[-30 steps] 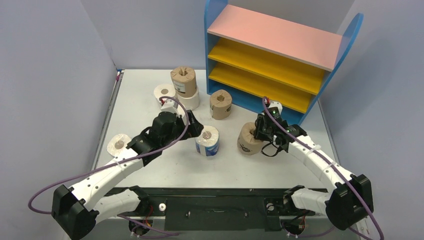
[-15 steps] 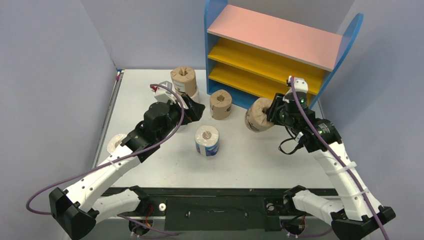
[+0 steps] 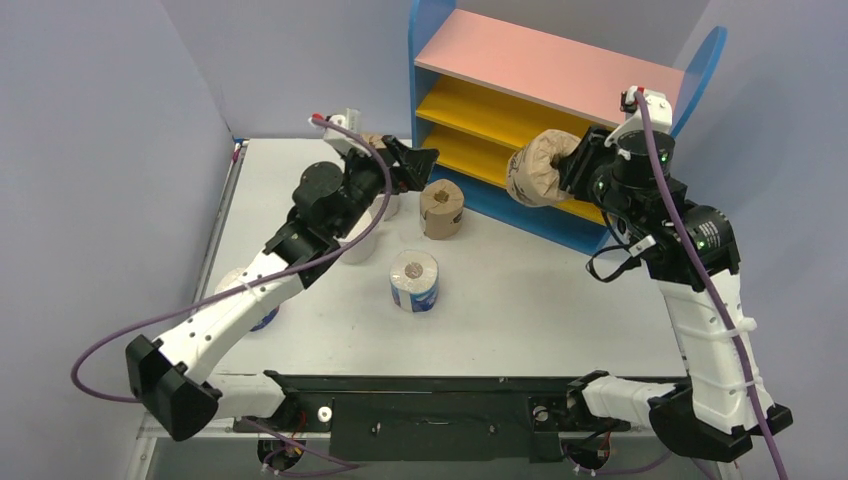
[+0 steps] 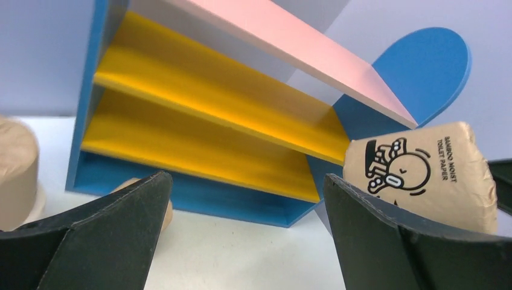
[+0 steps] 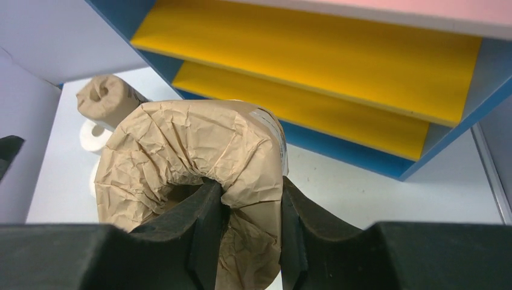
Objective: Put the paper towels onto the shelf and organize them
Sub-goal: Place the paper towel on the shelf.
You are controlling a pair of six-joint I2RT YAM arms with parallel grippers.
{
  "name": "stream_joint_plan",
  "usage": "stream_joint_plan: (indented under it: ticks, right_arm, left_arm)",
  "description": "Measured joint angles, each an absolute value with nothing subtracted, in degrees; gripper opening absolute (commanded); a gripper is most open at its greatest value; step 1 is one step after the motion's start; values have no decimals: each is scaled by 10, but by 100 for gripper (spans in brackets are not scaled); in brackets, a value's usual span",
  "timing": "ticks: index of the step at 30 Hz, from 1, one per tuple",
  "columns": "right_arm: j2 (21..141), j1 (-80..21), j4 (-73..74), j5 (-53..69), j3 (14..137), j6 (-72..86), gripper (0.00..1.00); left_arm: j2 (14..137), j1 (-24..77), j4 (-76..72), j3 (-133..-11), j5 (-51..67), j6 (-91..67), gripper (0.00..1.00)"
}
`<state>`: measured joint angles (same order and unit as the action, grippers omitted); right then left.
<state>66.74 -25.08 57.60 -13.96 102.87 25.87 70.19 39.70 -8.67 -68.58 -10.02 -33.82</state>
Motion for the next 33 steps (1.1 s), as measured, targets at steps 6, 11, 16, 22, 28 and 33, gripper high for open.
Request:
stream_joint_plan:
  ticks: [6, 11, 16, 22, 28, 33]
  right_arm:
    - [741, -240, 598, -141, 1155, 254, 26]
    - [783, -224, 609, -137, 1218, 255, 27]
    - [802, -208, 615, -123, 1243, 255, 27]
    - [805, -170, 617, -105, 1252, 262, 27]
    - [803, -153, 597, -96, 1250, 282, 27]
    - [803, -150, 583, -85, 1250, 294, 28]
  left_arm:
    - [788, 398, -137, -763, -15, -256, 96]
    - [822, 400, -205, -769, 80, -185, 96]
    - [875, 402, -246, -798, 182, -126, 96]
    - [926, 420, -275, -828, 215, -71, 96]
    - [956, 439, -333, -848, 197, -45, 96]
    - [967, 445, -406, -849, 187, -20, 96]
